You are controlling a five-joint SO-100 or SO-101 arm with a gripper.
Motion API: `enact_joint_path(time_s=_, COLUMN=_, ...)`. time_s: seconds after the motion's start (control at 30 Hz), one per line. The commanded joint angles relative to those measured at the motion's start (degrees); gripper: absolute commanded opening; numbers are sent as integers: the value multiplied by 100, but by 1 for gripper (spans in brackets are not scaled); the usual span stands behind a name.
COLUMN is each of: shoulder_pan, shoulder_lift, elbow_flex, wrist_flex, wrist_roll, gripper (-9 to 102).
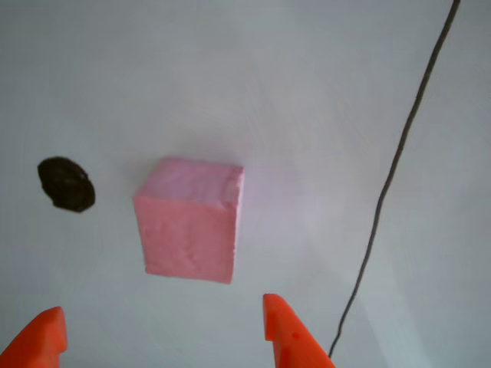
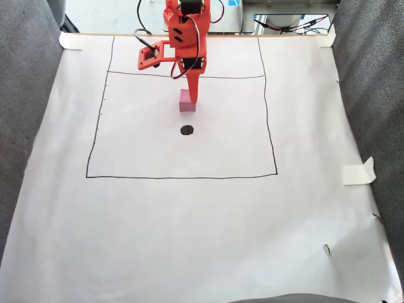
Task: Grasp the colored block, Place it on the black dot, and then return the arm to the default position.
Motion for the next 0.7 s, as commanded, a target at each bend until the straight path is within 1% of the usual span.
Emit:
enact_joint_path(time_s=0.0, shoulder_pan=79, shoulder_lift=44, elbow_flex=-237, wrist_flex=9, wrist_roll=-70, gripper=35)
enact_joint_path(time_s=0.2, shoulder_pan=211, shoulder_lift=-26, elbow_flex=-141, wrist_flex=-70, wrist_roll=-202, gripper=36)
enact_joint_path(time_s=0.43, shoulder_pan=246, shoulder_lift=-114, elbow_flex=290, wrist_flex=-571, wrist_roll=-360, gripper=36)
enact_joint_path(time_s=0.67, shoulder_pan=237, shoulder_lift=-220, elbow_flex=422, wrist_flex=-712, wrist_roll=-396, gripper=36)
